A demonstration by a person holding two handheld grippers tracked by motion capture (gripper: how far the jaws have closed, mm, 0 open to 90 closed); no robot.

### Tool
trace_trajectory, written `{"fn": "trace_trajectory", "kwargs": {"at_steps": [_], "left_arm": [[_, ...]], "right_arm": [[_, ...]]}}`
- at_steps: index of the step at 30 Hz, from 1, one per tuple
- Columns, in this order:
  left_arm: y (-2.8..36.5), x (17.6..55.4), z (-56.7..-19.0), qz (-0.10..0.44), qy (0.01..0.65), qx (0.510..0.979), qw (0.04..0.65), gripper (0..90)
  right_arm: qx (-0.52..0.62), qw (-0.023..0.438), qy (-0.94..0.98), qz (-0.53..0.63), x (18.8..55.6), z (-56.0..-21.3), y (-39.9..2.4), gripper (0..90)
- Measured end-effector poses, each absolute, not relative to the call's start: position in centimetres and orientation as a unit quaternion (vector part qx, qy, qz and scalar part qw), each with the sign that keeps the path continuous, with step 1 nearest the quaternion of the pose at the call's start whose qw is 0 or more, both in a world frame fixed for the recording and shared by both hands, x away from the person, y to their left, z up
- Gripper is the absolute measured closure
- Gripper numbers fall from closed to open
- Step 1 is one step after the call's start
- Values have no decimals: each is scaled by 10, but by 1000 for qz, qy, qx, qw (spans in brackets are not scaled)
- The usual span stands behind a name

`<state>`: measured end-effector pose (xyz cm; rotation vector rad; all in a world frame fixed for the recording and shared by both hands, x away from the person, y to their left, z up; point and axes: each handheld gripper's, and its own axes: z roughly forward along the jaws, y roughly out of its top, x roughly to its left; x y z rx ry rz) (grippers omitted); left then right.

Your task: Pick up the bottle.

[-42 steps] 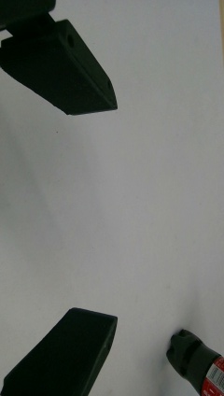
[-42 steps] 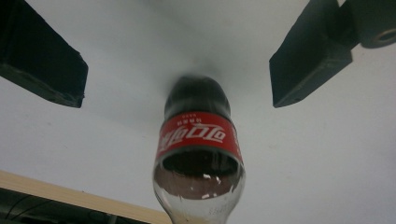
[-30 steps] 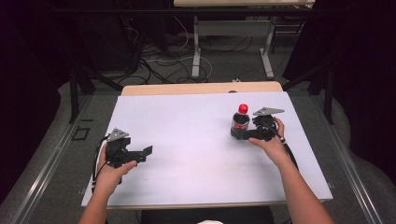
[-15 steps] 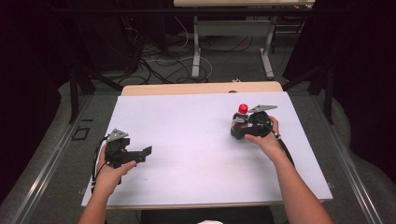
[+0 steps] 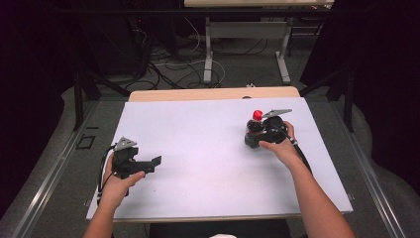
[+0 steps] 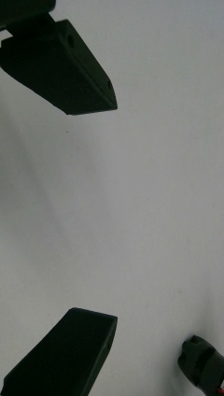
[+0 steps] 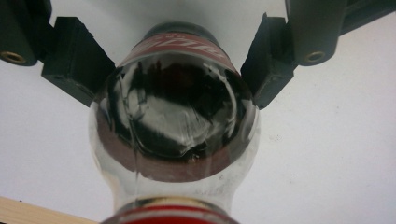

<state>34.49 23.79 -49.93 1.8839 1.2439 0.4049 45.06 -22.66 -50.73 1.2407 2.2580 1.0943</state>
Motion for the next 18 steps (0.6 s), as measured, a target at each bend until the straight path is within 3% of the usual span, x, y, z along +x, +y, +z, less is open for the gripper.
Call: {"fn": "trace_trajectory", "kwargs": {"at_steps": [18], "left_arm": [[238, 345, -501, 157, 498, 747, 410, 9]], "right_arm": [[428, 177, 803, 375, 447, -504, -224, 305]]}}
